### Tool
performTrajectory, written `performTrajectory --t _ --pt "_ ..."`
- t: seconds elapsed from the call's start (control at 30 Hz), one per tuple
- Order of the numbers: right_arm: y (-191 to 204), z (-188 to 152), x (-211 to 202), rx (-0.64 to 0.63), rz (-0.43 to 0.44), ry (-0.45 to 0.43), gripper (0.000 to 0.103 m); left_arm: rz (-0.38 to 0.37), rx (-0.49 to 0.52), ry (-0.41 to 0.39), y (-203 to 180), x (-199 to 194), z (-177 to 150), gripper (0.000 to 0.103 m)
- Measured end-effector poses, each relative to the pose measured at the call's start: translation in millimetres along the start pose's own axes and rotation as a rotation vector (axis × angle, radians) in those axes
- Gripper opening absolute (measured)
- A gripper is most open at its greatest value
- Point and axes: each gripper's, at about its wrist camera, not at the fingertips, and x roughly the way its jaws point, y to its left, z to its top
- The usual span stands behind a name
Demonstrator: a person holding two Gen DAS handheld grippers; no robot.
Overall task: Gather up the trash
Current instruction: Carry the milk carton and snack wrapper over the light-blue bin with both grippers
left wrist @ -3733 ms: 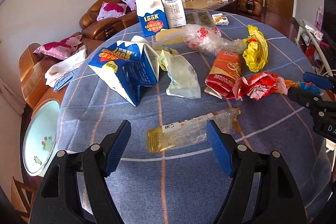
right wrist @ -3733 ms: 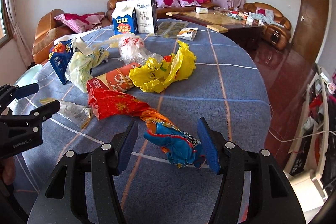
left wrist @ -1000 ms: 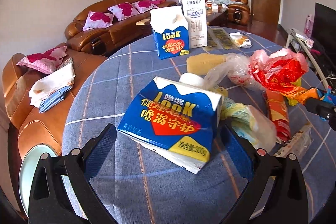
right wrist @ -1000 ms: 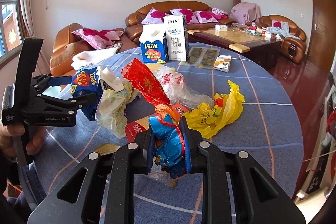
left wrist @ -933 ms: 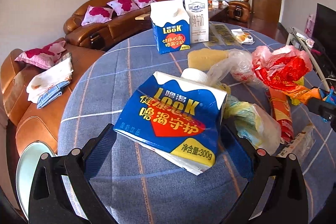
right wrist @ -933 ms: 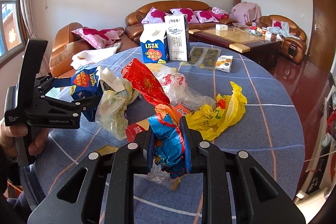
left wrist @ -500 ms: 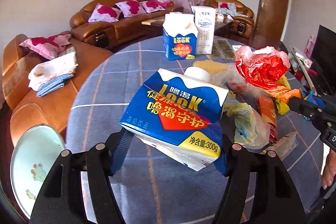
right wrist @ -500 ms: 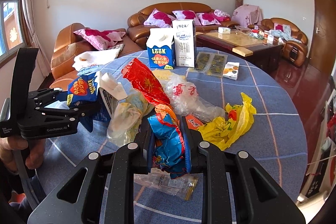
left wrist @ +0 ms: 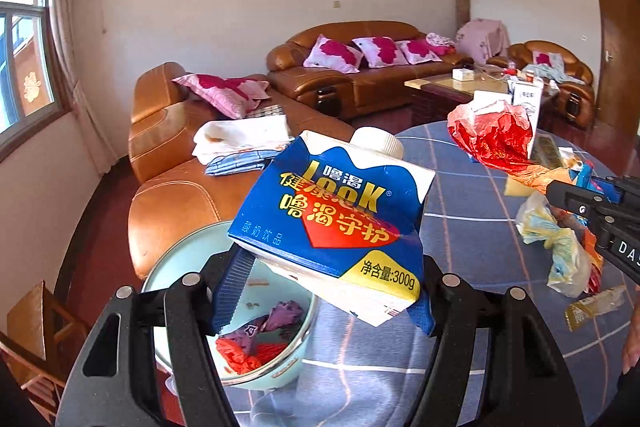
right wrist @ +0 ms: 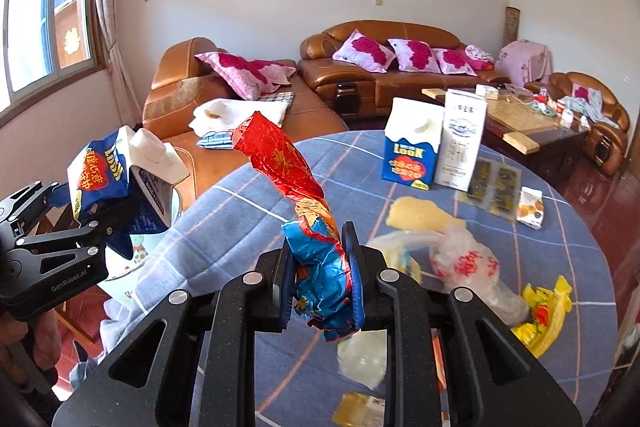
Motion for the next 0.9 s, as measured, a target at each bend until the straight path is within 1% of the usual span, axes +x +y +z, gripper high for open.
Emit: performTrajectory --t 0.13,0.33,0.5,0.7,0.9 --pt "21.9 11.5 16.3 -0.028 0.05 0.0 0.023 0.102 -0.035 0.01 22.6 1.7 -1.1 0.066" --pt "59.6 20.8 45.4 -0.085 0.12 0.019 0.023 0.194 -0.118 0.062 63.1 9.7 -5.3 0.066" --pt "84.7 25.8 66.1 -0.133 0.161 0.033 0.023 0.255 -0.165 0.078 88.5 12.2 -8.3 0.066" --pt "106.9 30.4 89.5 -0.181 0.211 0.054 0.023 0.326 -0.207 0.048 110.2 3.3 -10.4 0.066" --pt "131.7 30.8 109.4 -0.235 0.254 0.076 0.023 0.358 -0.224 0.059 125.3 5.8 -13.9 0.066"
